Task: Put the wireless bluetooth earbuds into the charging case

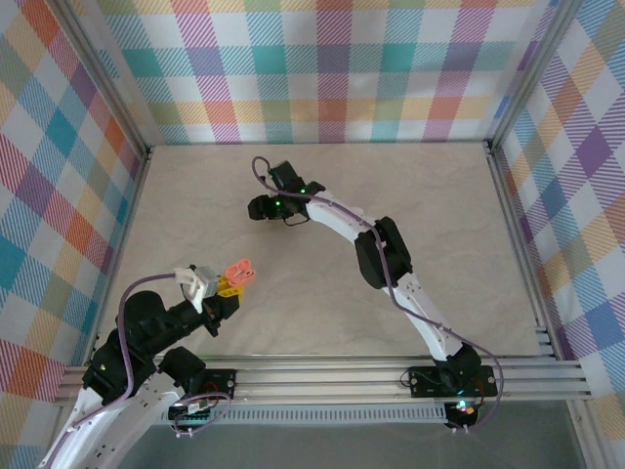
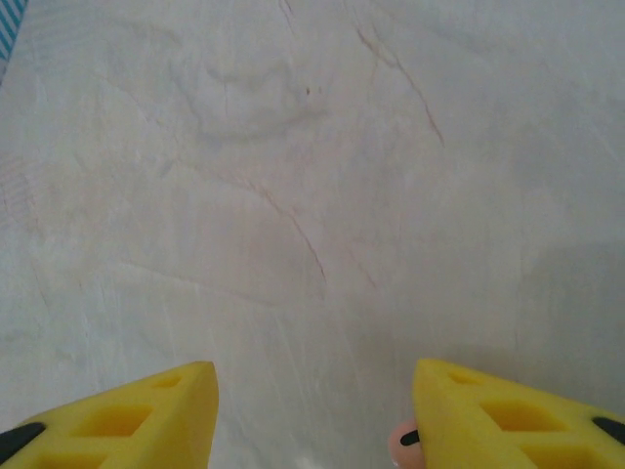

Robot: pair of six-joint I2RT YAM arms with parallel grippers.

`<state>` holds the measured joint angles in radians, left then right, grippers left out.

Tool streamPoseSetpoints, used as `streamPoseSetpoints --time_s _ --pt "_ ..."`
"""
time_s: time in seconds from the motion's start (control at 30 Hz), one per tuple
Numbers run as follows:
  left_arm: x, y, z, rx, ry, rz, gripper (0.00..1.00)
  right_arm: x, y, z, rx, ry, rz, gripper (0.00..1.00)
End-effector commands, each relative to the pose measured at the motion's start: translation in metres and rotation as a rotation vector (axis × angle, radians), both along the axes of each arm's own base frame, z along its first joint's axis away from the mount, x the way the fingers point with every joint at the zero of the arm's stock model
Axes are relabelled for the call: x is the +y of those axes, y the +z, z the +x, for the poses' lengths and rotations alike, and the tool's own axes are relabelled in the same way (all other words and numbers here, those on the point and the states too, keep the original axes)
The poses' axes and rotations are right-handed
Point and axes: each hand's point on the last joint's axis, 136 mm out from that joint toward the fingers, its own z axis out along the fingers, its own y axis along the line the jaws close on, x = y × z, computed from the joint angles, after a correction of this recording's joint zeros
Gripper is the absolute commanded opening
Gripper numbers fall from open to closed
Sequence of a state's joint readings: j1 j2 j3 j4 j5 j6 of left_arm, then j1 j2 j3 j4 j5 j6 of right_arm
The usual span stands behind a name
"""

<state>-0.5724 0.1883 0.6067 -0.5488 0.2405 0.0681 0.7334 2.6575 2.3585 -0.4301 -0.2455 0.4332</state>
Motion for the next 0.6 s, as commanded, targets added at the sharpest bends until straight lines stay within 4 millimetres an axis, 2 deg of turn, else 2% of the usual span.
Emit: streamPoseSetpoints --time_s 0.0,0.13,0.27,0.57 --pt "0.006 0.016 -0.001 -0.032 0.025 -0.03 0.09 -0.012 0.01 -0.019 0.031 0.028 -0.042 0.54" --pt "0.006 0.017 -0.002 -0.034 0.024 -0.032 0.1 -0.025 0.013 -0.033 0.044 0.028 -0.072 0.53" --pt "0.006 0.019 -0.003 -0.036 0.02 -0.034 0.1 -0.047 0.014 -0.052 0.058 -0.001 -0.108 0.52" --pt "0.002 0.022 -0.002 -0.038 0.007 -0.052 0.1 -0.12 0.019 -0.097 0.084 -0.154 -0.199 0.52"
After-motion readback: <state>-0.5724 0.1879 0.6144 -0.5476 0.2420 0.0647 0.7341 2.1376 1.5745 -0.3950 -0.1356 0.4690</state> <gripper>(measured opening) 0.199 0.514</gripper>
